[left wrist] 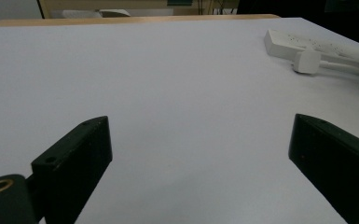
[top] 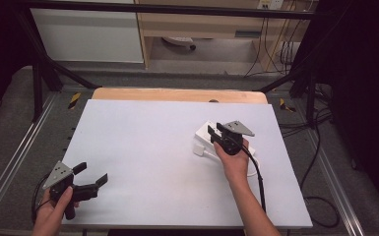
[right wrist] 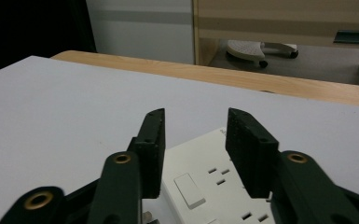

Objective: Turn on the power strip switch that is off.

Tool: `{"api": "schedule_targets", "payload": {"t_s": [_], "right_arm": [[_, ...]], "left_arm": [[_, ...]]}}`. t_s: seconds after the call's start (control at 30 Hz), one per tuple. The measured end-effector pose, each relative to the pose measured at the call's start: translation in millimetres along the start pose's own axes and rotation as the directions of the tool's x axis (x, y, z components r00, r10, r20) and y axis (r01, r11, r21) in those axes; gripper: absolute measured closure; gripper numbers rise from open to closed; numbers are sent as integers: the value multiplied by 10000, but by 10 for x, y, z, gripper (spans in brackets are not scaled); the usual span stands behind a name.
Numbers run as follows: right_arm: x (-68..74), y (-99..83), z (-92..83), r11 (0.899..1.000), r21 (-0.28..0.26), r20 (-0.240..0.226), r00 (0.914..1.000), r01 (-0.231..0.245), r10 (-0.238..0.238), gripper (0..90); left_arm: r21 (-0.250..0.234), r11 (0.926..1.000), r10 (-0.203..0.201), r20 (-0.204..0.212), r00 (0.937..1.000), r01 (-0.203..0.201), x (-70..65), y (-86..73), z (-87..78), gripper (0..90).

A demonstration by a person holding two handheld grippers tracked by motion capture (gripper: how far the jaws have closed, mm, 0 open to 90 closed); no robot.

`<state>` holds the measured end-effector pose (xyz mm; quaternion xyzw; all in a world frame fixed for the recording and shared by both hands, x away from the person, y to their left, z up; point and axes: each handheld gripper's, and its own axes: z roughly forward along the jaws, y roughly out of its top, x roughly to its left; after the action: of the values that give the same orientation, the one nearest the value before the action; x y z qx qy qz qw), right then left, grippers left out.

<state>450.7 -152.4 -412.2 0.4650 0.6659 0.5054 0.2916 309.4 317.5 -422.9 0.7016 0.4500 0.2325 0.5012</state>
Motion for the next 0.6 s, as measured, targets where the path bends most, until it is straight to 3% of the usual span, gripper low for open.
{"api": "schedule_targets", "payload": {"t_s": [0.23, 0.37, 0.6], "right_arm": [[58, 1, 15, 9995, -259, 12, 9999, 172, -172, 791], [98, -66, 41, 9993, -122, 14, 9993, 364, -363, 838], [88, -154, 62, 9996, 13, 104, 9996, 268, -268, 871]], "left_arm": [[17, 10000, 11, 4, 10000, -11, 9, 4, 13, 61], [25, 9999, 98, -23, 9999, -98, -3, 4, 3, 61], [59, 10000, 61, 9, 10000, -61, 7, 1, 16, 61]]}}
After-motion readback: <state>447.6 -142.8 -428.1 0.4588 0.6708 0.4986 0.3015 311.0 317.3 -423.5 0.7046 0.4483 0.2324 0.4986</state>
